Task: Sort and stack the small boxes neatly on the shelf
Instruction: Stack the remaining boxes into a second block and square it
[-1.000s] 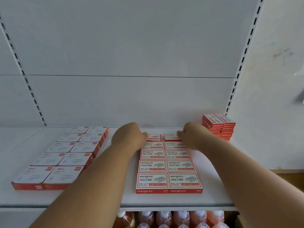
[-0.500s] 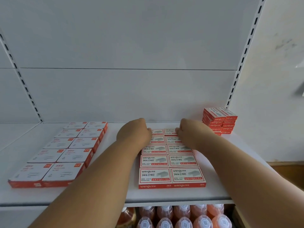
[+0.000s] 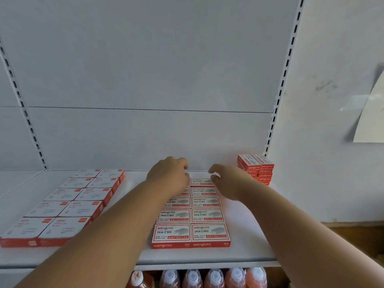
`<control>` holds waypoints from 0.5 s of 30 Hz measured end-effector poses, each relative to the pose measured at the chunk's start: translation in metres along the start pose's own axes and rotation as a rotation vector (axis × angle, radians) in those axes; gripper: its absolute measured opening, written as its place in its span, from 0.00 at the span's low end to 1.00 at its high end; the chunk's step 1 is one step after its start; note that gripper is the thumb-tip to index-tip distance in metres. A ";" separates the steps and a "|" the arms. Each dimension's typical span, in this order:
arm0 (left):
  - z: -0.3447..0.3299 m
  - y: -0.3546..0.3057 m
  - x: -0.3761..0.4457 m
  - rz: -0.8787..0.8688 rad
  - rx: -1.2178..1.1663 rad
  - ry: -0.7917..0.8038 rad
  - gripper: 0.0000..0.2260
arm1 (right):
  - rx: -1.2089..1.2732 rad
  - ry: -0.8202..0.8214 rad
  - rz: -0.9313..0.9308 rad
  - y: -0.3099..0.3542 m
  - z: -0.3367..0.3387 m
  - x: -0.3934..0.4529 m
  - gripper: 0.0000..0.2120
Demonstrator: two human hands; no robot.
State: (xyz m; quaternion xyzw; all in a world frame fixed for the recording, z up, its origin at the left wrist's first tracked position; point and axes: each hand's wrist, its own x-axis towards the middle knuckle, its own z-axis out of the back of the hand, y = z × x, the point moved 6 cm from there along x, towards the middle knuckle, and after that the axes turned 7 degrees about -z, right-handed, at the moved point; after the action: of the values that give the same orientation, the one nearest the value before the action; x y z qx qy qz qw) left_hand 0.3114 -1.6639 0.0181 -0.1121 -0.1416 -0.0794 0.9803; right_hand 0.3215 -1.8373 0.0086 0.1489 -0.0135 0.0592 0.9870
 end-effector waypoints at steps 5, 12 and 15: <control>-0.008 -0.022 0.009 -0.067 0.106 0.149 0.14 | 0.029 0.097 0.019 -0.001 -0.008 0.007 0.15; -0.007 -0.035 0.018 -0.031 0.085 0.156 0.17 | 0.029 -0.122 0.047 -0.011 0.021 -0.002 0.13; -0.002 -0.058 0.028 -0.052 0.023 0.116 0.15 | 0.107 -0.297 0.035 -0.026 0.051 -0.005 0.11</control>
State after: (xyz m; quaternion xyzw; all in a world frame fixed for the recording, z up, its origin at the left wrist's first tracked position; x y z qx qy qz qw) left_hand 0.3272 -1.7235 0.0359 -0.0924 -0.0884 -0.1098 0.9857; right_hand 0.3197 -1.8780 0.0493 0.2083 -0.1587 0.0544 0.9636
